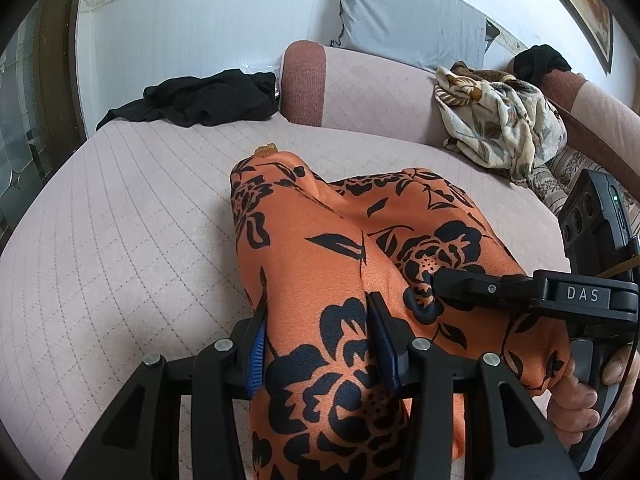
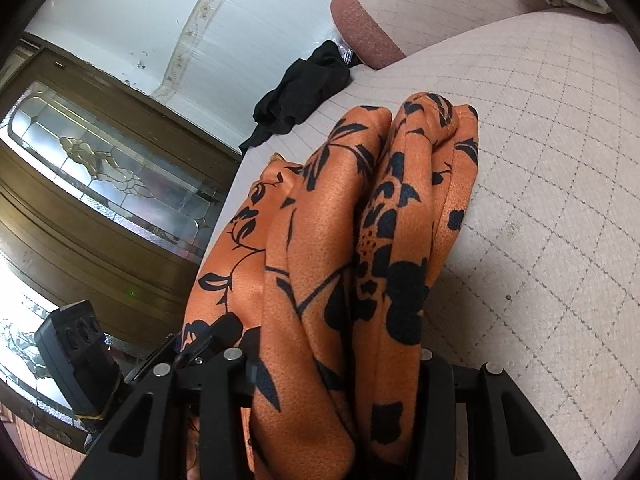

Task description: Fold small clothes

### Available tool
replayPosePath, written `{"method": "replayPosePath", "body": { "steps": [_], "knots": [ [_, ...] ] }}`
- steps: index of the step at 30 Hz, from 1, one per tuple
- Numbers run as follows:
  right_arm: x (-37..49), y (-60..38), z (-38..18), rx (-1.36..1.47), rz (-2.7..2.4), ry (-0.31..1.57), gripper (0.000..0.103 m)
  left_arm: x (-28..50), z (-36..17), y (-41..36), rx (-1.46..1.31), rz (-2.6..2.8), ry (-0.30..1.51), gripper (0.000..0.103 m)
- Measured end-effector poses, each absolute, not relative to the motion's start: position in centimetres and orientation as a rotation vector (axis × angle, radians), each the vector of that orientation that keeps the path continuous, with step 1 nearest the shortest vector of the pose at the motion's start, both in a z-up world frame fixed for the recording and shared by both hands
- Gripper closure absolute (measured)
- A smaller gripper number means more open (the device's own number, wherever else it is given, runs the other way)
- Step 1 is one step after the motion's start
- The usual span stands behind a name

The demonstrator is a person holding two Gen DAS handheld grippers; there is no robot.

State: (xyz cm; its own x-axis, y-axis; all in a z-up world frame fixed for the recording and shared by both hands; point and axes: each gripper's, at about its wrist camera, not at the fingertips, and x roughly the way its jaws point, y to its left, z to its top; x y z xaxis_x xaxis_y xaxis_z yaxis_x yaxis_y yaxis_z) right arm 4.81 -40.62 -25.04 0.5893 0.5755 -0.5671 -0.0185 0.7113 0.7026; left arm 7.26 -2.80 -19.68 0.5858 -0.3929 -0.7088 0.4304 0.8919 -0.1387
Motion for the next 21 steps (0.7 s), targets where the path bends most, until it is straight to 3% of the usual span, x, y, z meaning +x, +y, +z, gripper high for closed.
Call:
{"method": "replayPosePath", "body": {
  "steps": [14,21],
  "knots": [
    [5.3,-41.1,-26.4,0.717,0.338,0.942,0.058,8.2,-20.2,-3.0,0.072,-0.464,0.877,0.056],
    [5.8,-41.7,-27.3,0.735,0.309,0.979,0.055,8.3,-20.5,-3.2,0.089,-0.444,0.891,0.047]
  ]
}}
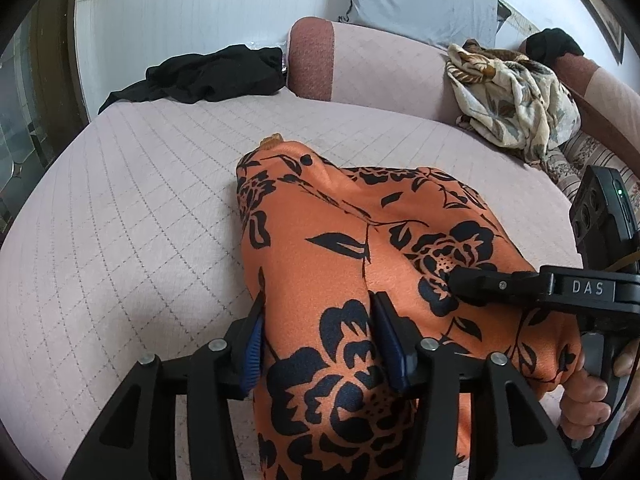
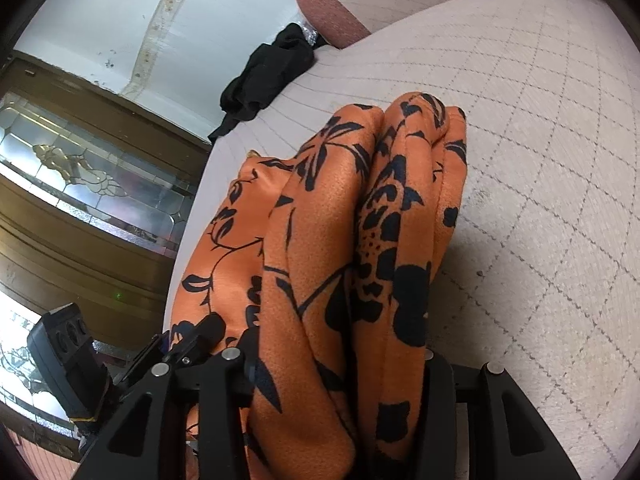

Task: Fold small clothes
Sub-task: 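Release the fold and open both grippers over the folded blouse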

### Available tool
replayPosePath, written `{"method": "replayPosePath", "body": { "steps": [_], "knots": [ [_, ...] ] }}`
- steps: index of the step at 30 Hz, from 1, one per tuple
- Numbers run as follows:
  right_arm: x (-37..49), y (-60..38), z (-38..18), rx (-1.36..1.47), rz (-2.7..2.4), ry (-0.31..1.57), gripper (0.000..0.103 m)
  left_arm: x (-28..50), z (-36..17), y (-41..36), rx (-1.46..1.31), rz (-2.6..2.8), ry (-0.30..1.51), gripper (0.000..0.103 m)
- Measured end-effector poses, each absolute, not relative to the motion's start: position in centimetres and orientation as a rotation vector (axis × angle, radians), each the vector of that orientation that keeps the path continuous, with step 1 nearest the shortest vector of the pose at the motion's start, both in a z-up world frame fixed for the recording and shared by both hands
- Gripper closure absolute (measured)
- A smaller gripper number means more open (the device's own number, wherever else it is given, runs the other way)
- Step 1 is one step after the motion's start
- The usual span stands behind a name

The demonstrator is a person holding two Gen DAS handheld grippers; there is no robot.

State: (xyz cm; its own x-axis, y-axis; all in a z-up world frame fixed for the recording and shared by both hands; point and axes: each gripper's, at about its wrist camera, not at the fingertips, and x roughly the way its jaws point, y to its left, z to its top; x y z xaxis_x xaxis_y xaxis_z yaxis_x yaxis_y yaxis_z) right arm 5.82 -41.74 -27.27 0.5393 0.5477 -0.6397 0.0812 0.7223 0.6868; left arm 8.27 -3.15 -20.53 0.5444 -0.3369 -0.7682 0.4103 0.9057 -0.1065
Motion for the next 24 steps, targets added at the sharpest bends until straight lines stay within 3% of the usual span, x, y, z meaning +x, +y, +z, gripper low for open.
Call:
{"method": "replayPosePath", "body": {
  "steps": [4,8,16,17,19,24],
  "knots": [
    [5.9,-42.6,-27.9,0.791,0.291,1.011,0.046,8.3,-20.5,-2.8,0.092,-0.392,0.895,0.030],
    [4.4,-44.0,-27.2,0.804,0.262,0.993,0.045,7.8,-20.1,-1.2,0.049,-0.359,0.893,0.027],
    [-2.1,-44.8,-22.4,0.560,0.122,0.789,0.045,3.5,-17.3,0.8,0.095,-0.201,0.761,0.027],
    [-2.8,-44.5,-21.8,0.534,0.130,0.762,0.047,3.2,-17.1,1.0,0.095,-0.193,0.752,0.027],
    [-4.0,-43.7,-20.7,0.482,0.159,0.710,0.065,2.7,-17.1,1.2,0.106,-0.179,0.753,0.026],
    [-3.9,-40.6,-21.5,0.379,0.196,0.782,0.072,3.9,-20.3,0.5,0.210,-0.163,0.858,0.024]
  ]
}}
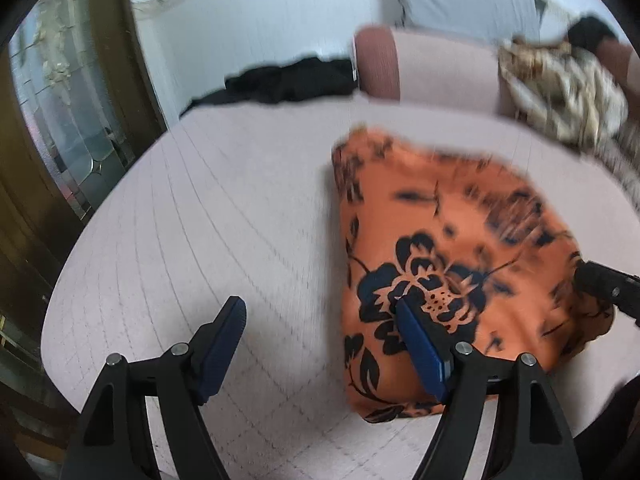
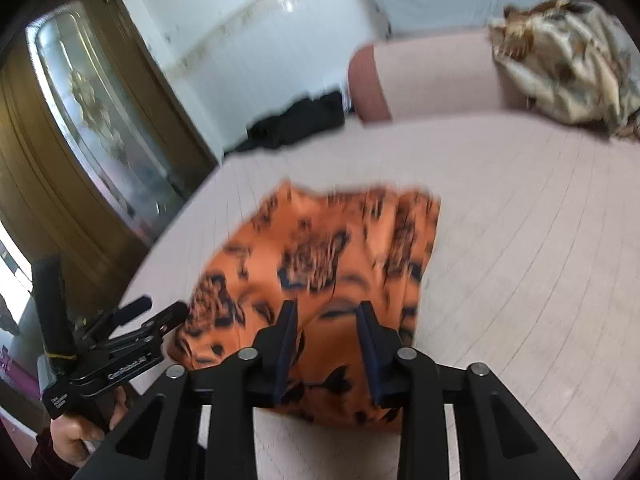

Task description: Fold small clothes

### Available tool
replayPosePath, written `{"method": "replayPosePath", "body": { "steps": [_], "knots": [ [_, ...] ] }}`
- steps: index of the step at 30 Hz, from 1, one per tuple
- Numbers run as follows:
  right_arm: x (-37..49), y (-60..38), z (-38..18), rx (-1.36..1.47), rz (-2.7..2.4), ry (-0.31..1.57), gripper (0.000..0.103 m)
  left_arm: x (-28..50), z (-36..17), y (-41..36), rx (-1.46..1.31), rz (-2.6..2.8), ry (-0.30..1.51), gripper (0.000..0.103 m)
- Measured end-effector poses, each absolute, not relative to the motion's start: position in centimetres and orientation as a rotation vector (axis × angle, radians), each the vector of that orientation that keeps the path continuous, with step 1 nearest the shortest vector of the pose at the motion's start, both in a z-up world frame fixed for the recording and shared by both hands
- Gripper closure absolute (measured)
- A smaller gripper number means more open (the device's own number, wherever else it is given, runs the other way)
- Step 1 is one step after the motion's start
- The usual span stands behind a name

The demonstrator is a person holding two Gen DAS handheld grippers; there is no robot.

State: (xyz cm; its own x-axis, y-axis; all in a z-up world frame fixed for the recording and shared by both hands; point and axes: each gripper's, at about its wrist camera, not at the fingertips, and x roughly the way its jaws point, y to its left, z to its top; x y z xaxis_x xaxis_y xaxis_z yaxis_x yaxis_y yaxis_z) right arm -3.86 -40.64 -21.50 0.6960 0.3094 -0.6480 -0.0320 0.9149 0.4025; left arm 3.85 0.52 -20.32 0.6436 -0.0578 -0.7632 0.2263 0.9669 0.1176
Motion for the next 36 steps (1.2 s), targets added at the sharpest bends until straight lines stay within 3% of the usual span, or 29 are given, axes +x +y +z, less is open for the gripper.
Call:
{"method": "replayPosePath", "body": {
  "steps": [3,8,12,15,25,31,33,36],
  "knots": [
    [-2.8,-40.6,-24.7,0.370,0.122,0.929,0.071,4.2,-20.3,1.1,0.153,-0.167,0.885,0.023],
    [-3.4,-41.1,-22.5,0.377,0.125,0.908,0.071,2.8,-18.3,0.9,0.166,-0.124,0.875,0.023],
    [-5.7,-41.4,-19.9,0.358,0.117,0.850,0.070,0.6,-15.0,-0.4,0.216,-0.090,0.803,0.020],
    [-7.6,-41.2,-17.3,0.287,0.085,0.784,0.070,-1.1,-11.6,-1.1,0.232,-0.061,0.717,0.013],
    [-13.4,-39.9,-9.4,0.177,0.064,0.610,0.070,-6.7,-3.3,-0.6,0.174,-0.022,0.538,0.008],
    [-16.1,-38.9,-7.2,0.171,0.076,0.573,0.070,-9.3,-0.8,-0.2,0.181,0.013,0.490,0.007],
    [-16.8,-38.5,-6.7,0.152,0.077,0.559,0.070,-10.3,0.0,-0.1,0.187,0.033,0.468,0.001],
    [-17.9,-37.9,-6.1,0.135,0.078,0.542,0.070,-11.7,1.0,0.2,0.185,0.044,0.431,0.000]
  ]
}}
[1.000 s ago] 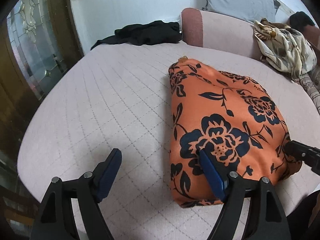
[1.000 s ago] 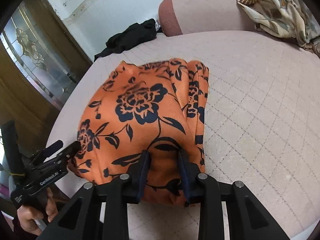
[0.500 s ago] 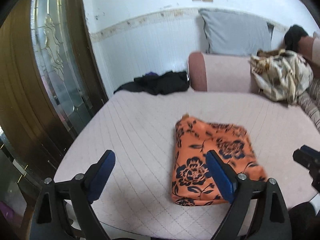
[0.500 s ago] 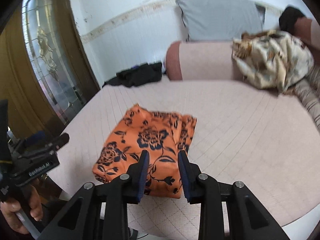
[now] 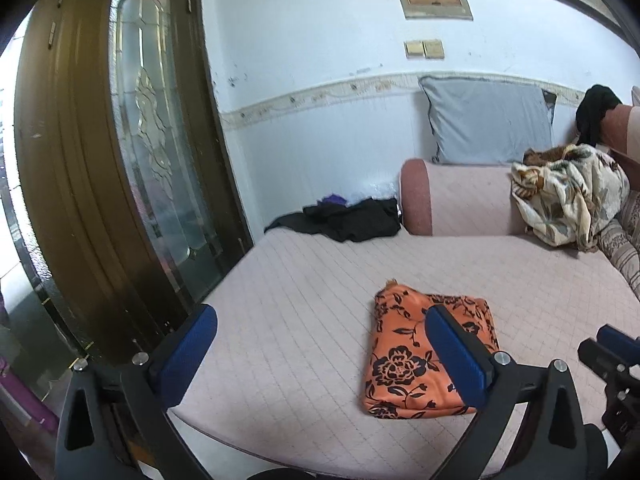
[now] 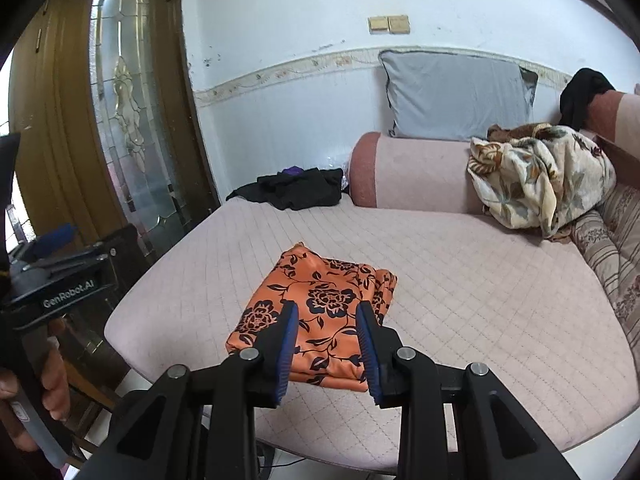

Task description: Fold small clothes

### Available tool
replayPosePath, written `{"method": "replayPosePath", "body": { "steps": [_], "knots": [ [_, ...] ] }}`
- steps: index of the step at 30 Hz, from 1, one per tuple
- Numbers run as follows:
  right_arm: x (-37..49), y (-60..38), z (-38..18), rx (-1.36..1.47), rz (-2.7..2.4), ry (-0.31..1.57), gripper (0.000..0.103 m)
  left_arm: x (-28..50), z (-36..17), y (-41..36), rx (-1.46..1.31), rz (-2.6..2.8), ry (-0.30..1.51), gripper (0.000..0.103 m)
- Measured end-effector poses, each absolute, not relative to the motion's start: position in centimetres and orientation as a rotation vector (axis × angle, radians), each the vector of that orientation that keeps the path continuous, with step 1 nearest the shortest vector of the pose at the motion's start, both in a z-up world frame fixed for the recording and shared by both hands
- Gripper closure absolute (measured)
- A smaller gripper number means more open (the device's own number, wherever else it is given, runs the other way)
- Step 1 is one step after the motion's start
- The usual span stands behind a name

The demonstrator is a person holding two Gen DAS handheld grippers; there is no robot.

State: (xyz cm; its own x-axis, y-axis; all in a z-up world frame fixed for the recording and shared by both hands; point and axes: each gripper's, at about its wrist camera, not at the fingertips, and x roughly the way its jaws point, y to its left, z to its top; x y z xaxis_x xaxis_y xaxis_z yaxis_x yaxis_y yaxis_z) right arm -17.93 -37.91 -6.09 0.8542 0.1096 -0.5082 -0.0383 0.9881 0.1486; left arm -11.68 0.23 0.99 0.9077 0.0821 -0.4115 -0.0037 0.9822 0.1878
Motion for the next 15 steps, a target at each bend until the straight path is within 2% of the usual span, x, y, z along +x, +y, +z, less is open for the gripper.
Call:
{"method": "replayPosePath", "body": {
  "steps": [15],
  "knots": [
    [-19.8,-36.0,-5.7,0.119,0.092,0.561,0.070,-14.3,3.2,1.2,0.164,0.017,0.404,0.000]
  ]
}}
